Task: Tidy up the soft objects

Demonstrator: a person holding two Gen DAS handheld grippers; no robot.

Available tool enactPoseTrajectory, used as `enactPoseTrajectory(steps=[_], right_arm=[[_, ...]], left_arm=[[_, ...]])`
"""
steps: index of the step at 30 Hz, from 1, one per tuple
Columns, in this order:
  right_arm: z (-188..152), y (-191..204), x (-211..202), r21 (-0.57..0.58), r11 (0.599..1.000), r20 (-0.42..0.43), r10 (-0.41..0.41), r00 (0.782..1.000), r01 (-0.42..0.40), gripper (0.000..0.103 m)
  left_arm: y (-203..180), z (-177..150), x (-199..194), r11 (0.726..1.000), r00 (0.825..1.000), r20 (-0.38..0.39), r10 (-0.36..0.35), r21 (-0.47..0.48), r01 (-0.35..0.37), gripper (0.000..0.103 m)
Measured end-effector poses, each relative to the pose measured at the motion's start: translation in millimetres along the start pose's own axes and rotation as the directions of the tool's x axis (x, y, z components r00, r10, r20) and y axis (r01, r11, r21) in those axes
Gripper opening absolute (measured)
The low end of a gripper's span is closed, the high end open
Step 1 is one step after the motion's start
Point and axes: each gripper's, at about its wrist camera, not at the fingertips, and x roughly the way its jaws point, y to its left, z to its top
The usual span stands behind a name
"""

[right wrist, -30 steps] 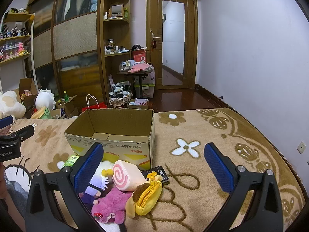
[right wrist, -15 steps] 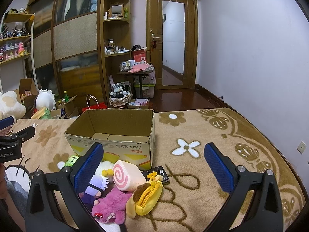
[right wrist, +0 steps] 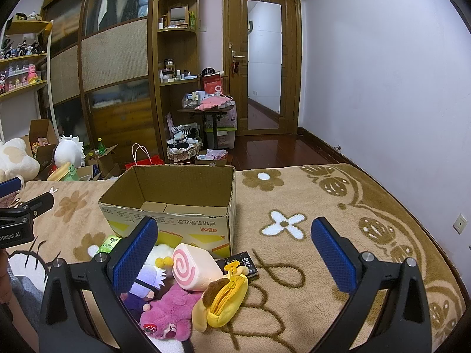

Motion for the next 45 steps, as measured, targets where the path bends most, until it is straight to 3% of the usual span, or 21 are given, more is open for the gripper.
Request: enactPoseTrajectory(steps=[25,33,38,45], right_arm=[[-0.1,0.5,0.2,0.001,1.000,-0.003,0.000,1.000,0.000,0.103],[-6.9,-0.1,5.3,-0.009,1.000,-0.047,-0.009,0.999,0.009,0.103],[-14.1,-2.0,19.0,0.025,1.000,-0.090,-0.003,0.996,0.006,0.103],[-17.7,-7.3,31.3,0.055,0.999,-0.166,0.008,0.986,0.001,0.103]], left_arm=[[1.3,-2.8,-3.3,1.000,1.000,-0.013,0.005,-0.001,-0.005,0.102],[8.9,-1.5,12.2,1.000,0.996,-0.088,0.006,-0.016,-0.008,0.102],[15.5,1.4,30.7,0.999,0.985,-0.169,-0.018,-0.047,0.010,0.102],[7.7,4.4,52.6,1.000,0.975,-0.223,-0.008,-0.028,0.002,0.102]])
